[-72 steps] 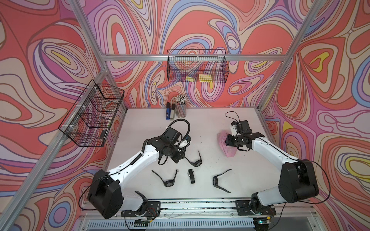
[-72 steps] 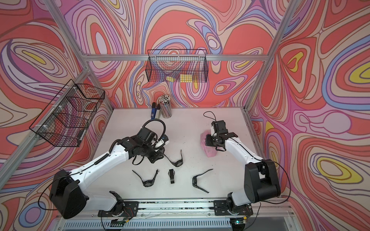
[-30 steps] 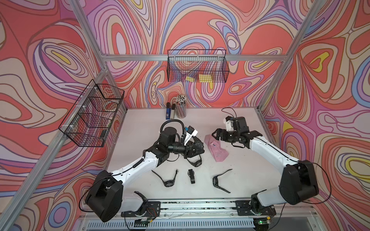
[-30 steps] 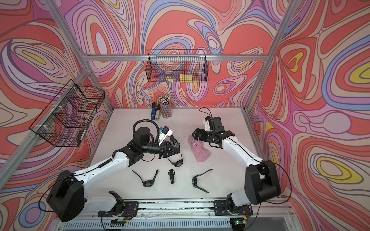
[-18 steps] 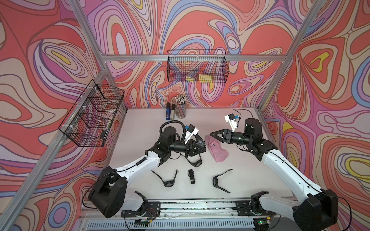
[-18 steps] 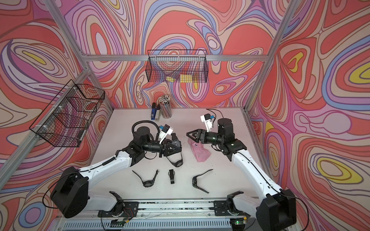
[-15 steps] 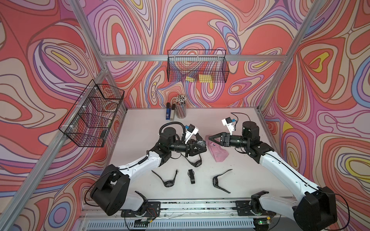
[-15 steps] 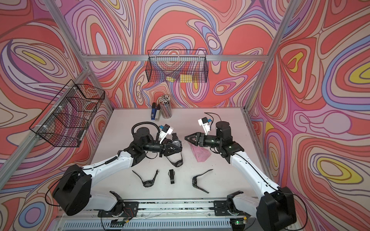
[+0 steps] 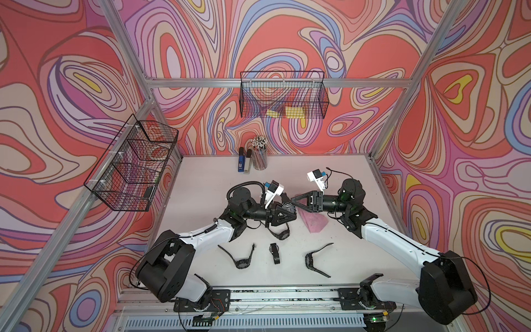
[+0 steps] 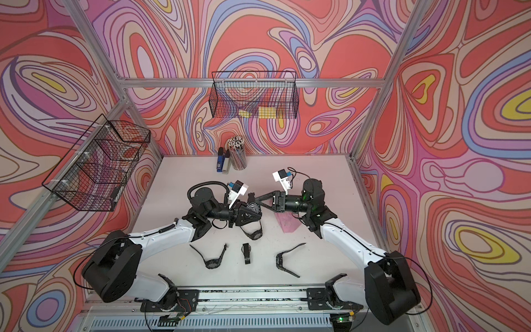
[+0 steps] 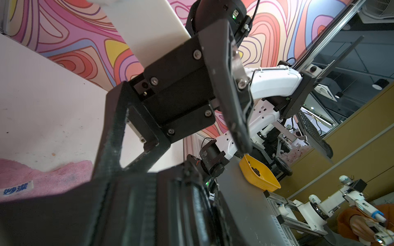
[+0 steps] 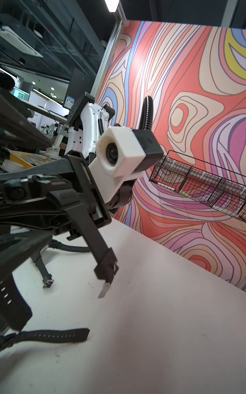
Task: Wipe the watch dial
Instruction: Pick up the watch at the center of the board.
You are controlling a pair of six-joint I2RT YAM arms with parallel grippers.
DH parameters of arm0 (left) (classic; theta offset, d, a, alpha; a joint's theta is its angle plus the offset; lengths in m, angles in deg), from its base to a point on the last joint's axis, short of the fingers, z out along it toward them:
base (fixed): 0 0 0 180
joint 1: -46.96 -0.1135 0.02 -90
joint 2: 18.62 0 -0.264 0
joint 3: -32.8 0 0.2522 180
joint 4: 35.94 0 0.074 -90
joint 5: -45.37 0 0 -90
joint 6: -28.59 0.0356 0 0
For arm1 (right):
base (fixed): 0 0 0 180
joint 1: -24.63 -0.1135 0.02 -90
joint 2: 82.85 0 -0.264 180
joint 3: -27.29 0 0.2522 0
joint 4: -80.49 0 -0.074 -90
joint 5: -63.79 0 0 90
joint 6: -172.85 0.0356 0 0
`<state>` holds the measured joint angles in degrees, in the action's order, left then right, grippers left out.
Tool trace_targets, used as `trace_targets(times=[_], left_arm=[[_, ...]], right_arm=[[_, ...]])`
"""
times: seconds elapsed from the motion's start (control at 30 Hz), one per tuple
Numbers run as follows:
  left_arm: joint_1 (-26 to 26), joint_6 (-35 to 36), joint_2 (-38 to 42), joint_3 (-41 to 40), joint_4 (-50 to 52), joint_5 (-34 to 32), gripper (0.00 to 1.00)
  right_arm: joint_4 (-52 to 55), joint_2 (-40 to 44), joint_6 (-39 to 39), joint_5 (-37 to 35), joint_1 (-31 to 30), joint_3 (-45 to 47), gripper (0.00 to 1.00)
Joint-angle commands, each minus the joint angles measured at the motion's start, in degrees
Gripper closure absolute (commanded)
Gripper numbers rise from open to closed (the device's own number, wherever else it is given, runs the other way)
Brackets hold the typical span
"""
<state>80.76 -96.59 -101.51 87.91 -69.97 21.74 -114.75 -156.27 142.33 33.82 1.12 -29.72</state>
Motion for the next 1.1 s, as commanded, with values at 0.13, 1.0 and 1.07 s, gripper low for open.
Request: trace_targets(times=[0.13, 1.0, 1.07], left_arm=[[0.3, 24.6, 9.4, 0.1, 18.1, -3.6, 0.92], [0.3, 41.4, 9.9, 5.3, 34.2, -4.8, 0.95], [0.3, 41.0, 9.9, 5.1, 33.7, -4.8, 0.95]], right_arm=[[-22.8, -6.2, 16.3, 1.4, -0.7, 2.9, 0.42], [-12.8, -6.9, 13.4, 0.9, -7.6, -2.7, 0.71], [-11.5, -6.7, 12.9, 0.4, -7.7, -3.1, 0.85]])
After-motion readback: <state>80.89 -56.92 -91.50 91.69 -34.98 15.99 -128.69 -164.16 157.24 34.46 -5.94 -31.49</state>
